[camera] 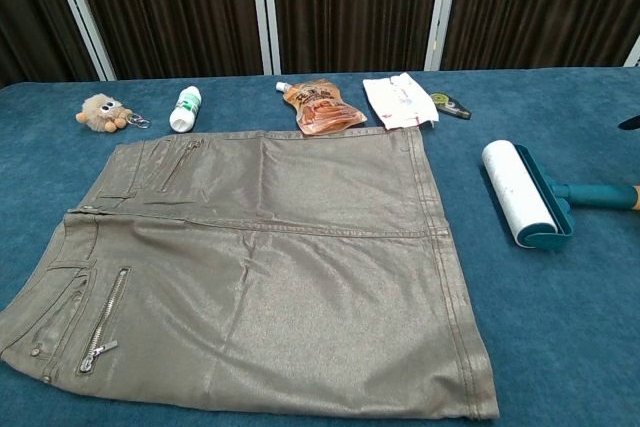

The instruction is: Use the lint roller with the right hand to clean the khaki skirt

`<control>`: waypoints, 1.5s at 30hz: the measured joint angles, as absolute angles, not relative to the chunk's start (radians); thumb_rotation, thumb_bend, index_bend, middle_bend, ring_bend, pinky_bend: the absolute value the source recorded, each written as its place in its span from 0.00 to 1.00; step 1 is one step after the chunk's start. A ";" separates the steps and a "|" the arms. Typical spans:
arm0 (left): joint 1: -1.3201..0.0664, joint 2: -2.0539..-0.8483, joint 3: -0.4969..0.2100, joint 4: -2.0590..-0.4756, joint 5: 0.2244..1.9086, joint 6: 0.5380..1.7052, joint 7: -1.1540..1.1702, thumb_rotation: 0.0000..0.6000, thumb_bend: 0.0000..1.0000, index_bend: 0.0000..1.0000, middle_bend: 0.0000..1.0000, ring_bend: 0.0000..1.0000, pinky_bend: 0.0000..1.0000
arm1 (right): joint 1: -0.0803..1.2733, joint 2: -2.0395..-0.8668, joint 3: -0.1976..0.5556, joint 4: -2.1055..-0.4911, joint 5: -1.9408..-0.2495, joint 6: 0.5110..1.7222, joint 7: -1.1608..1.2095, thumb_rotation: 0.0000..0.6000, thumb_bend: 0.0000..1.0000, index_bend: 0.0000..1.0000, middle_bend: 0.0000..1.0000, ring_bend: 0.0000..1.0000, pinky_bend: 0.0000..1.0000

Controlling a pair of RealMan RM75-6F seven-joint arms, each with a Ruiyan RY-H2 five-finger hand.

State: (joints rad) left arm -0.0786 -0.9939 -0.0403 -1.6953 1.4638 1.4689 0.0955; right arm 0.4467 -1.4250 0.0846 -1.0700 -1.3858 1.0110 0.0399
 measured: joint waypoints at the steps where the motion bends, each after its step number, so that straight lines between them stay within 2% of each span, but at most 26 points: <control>1: -0.079 -0.995 -0.040 -1.696 1.462 1.468 0.097 1.00 0.00 0.00 0.00 0.00 0.00 | 0.459 -1.447 0.086 -1.042 -1.384 0.995 0.048 1.00 0.39 0.01 0.01 0.00 0.00; 8: -0.078 -1.003 -0.042 -1.694 1.447 1.464 0.117 1.00 0.00 0.00 0.00 0.00 0.00 | 0.495 -1.513 0.080 -0.948 -1.398 0.959 0.083 1.00 0.39 0.05 0.02 0.00 0.00; 21: -0.082 -1.003 -0.046 -1.691 1.443 1.460 0.114 1.00 0.00 0.00 0.00 0.00 0.00 | 0.544 -1.590 0.070 -0.827 -1.405 0.885 0.056 1.00 0.41 0.08 0.03 0.00 0.00; 25: -0.085 -1.004 -0.047 -1.690 1.436 1.454 0.115 1.00 0.00 0.00 0.00 0.00 0.00 | 0.556 -1.620 0.073 -0.784 -1.399 0.868 0.057 1.00 0.42 0.13 0.09 0.00 0.00; 27: -0.086 -1.006 -0.048 -1.687 1.432 1.451 0.117 1.00 0.00 0.00 0.00 0.00 0.00 | 0.558 -1.630 0.074 -0.767 -1.398 0.867 0.059 1.00 0.43 0.17 0.15 0.04 0.02; 32: -0.088 -1.010 -0.048 -1.685 1.428 1.446 0.122 1.00 0.00 0.00 0.00 0.00 0.00 | 0.563 -1.659 0.071 -0.711 -1.408 0.880 0.069 1.00 0.52 0.34 0.42 0.30 0.29; 34: -0.090 -1.011 -0.048 -1.684 1.424 1.441 0.124 1.00 0.00 0.00 0.00 0.00 0.00 | 0.564 -1.669 0.068 -0.689 -1.417 0.889 0.077 1.00 0.56 0.38 0.47 0.35 0.32; 45: -0.094 -1.013 -0.049 -1.683 1.418 1.433 0.127 1.00 0.00 0.00 0.00 0.00 0.00 | 0.574 -1.662 0.049 -0.676 -1.472 0.954 0.138 1.00 0.69 0.44 0.52 0.40 0.39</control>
